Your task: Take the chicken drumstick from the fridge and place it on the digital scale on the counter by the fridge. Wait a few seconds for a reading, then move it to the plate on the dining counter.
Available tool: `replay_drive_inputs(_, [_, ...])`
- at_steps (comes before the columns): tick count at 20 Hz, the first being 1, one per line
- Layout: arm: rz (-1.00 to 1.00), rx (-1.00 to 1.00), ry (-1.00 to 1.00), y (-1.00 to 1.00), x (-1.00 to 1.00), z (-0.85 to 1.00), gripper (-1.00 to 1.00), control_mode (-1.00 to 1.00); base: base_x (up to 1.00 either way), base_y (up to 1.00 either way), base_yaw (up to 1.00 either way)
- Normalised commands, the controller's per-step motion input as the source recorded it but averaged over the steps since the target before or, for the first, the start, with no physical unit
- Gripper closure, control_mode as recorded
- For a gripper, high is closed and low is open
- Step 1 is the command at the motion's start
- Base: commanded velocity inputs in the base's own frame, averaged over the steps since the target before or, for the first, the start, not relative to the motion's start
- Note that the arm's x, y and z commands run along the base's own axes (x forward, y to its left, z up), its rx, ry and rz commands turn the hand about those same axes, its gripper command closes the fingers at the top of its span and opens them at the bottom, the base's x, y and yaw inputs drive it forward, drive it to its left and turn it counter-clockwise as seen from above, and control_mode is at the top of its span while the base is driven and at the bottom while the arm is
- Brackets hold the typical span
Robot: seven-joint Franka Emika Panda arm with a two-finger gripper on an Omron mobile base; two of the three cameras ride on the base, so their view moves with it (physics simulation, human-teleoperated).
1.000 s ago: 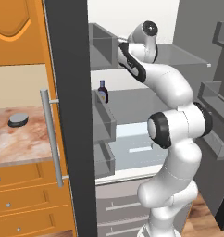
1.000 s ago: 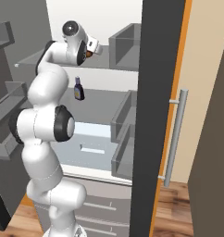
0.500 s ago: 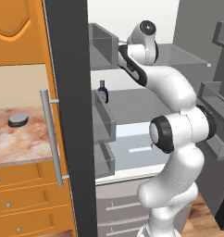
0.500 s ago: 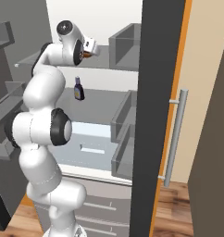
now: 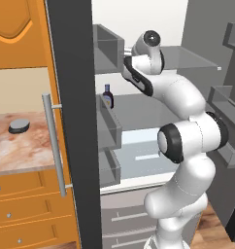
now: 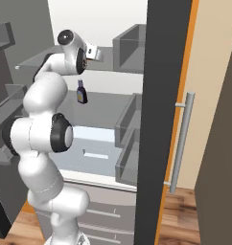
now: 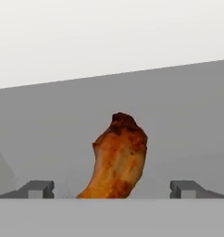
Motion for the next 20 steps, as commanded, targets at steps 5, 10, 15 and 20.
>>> replay_drive_inputs(5, [0.0,0.0,0.0,0.0,0.64,-0.04,-1.0,-1.0,0.0,0.0,0.0])
replay_drive_inputs(10, [0.0,0.0,0.01,0.0,0.28,-0.01,-1.0,-1.0,0.0,0.0,0.0])
replay_drive_inputs(15, [0.0,0.0,0.08,0.0,0.05,-0.27,-1.0,-1.0,0.0,0.0,0.0])
replay_drive_inputs(20, [0.0,0.0,0.12,0.01,0.0,-0.55,-1.0,-1.0,0.0,0.0,0.0])
